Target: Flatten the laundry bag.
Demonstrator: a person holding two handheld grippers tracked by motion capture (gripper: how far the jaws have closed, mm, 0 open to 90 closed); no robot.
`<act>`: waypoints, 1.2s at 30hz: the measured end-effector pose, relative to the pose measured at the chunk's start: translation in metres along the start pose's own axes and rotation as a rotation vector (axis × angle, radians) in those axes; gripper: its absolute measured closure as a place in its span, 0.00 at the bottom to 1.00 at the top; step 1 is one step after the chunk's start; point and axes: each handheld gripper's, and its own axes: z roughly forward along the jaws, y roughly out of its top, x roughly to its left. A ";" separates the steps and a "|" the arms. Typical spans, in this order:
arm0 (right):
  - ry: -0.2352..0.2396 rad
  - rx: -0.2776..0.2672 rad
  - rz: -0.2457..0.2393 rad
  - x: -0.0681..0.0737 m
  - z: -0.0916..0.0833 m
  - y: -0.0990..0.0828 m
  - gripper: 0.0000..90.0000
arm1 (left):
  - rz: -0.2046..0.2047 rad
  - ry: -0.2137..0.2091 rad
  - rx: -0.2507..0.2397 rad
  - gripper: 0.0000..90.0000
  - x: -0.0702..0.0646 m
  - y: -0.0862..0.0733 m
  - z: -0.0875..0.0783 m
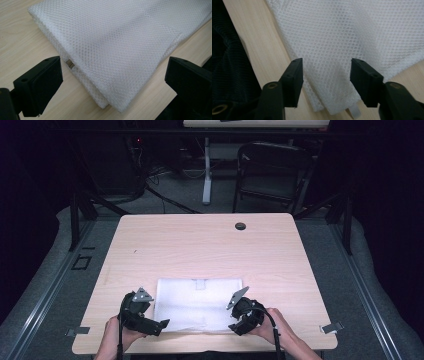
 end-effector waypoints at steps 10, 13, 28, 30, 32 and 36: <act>0.037 0.031 -0.056 0.008 0.015 0.009 0.72 | 0.033 -0.035 0.021 0.05 -0.007 0.002 0.007; 0.022 0.069 -0.081 0.010 0.022 0.008 0.82 | 0.032 -0.037 0.022 0.06 -0.007 0.002 0.008; 0.005 0.039 -0.100 0.010 0.016 0.006 1.00 | 0.065 -0.062 0.037 0.09 -0.012 0.002 0.012; 0.008 0.022 -0.084 0.007 0.013 0.005 1.00 | 0.076 -0.065 0.038 0.09 -0.013 0.002 0.012; 0.009 0.012 -0.072 0.005 0.009 0.005 1.00 | 0.078 -0.069 0.039 0.09 -0.015 0.002 0.014; 0.007 -0.018 -0.058 0.005 0.002 0.005 1.00 | 0.099 -0.074 0.049 0.10 -0.019 0.002 0.016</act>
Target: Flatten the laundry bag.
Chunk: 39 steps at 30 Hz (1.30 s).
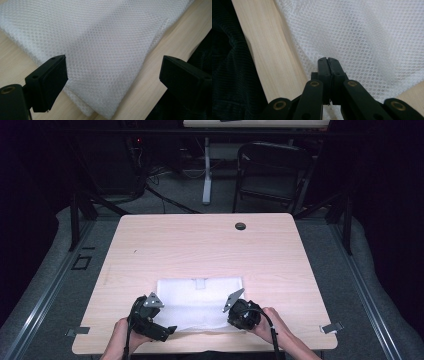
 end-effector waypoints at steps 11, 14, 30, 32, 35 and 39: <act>0.030 -0.059 0.058 -0.005 -0.015 0.004 1.00 | 0.080 -0.015 0.036 0.16 -0.016 0.005 0.015; 0.034 -0.088 0.078 -0.006 -0.018 0.005 1.00 | 0.102 -0.007 0.053 0.18 -0.018 0.007 0.021; 0.039 -0.125 0.105 -0.013 -0.030 0.008 1.00 | 0.181 -0.002 0.111 0.51 -0.032 0.021 0.048; 0.041 -0.116 0.107 -0.013 -0.030 0.008 1.00 | 0.181 -0.017 0.100 0.62 -0.030 0.021 0.046; 0.043 -0.120 0.116 -0.012 -0.028 0.007 1.00 | 0.173 -0.035 0.073 0.82 -0.028 0.021 0.042; 0.044 -0.096 0.112 -0.009 -0.023 0.007 0.99 | 0.149 -0.031 0.044 0.97 -0.028 0.022 0.036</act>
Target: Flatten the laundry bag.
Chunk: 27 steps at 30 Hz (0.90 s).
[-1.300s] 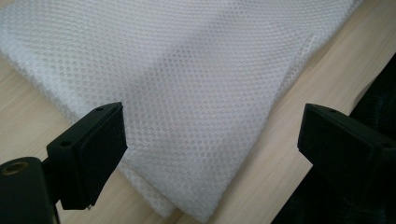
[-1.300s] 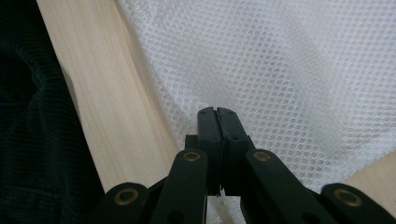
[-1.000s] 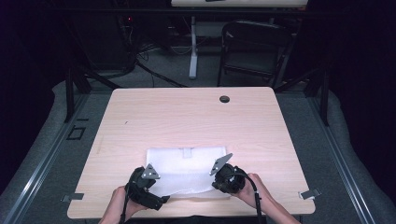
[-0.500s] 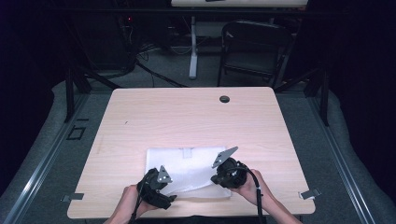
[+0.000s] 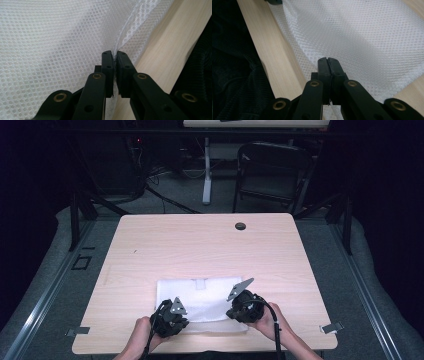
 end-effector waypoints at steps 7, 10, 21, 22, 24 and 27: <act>-0.013 -0.005 -0.025 0.004 0.002 0.000 0.79 | -0.050 -0.013 -0.071 0.98 0.004 0.003 -0.013; -0.022 0.000 -0.033 0.006 0.002 0.001 0.67 | -0.059 -0.010 -0.080 0.98 0.004 0.003 -0.015; -0.174 0.009 -0.084 0.009 -0.001 -0.001 0.61 | -0.052 -0.007 -0.134 0.98 0.005 0.006 -0.029; -0.174 0.009 -0.084 0.009 -0.001 -0.001 0.61 | -0.050 -0.003 -0.135 0.98 0.005 0.007 -0.029; -0.209 0.003 -0.094 0.009 -0.005 -0.003 0.65 | -0.050 0.001 -0.133 0.98 0.003 0.008 -0.029; -0.214 -0.013 -0.092 0.007 -0.011 -0.006 0.74 | -0.045 -0.001 -0.136 0.98 0.004 0.008 -0.030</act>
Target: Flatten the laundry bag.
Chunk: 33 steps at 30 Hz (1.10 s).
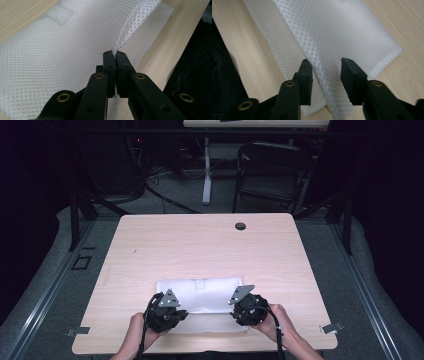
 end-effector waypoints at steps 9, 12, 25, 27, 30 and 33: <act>0.045 -0.047 0.040 -0.004 -0.011 0.001 0.98 | 0.001 0.001 -0.004 0.91 0.006 -0.001 -0.001; 0.052 -0.072 0.060 -0.004 -0.016 0.002 0.98 | 0.000 0.016 0.003 0.73 0.006 -0.001 -0.001; 0.034 -0.102 0.112 -0.010 -0.023 0.004 0.98 | 0.002 0.039 0.008 0.47 0.007 -0.009 -0.006; 0.035 -0.108 0.119 -0.011 -0.024 0.003 0.98 | 0.002 0.033 0.005 0.47 0.008 -0.010 -0.008; 0.037 -0.117 0.135 -0.012 -0.026 0.003 0.98 | -0.002 0.046 0.013 0.53 0.011 -0.014 -0.009; 0.034 -0.123 0.136 -0.012 -0.028 0.003 0.98 | -0.023 0.043 0.019 0.63 0.015 -0.017 -0.009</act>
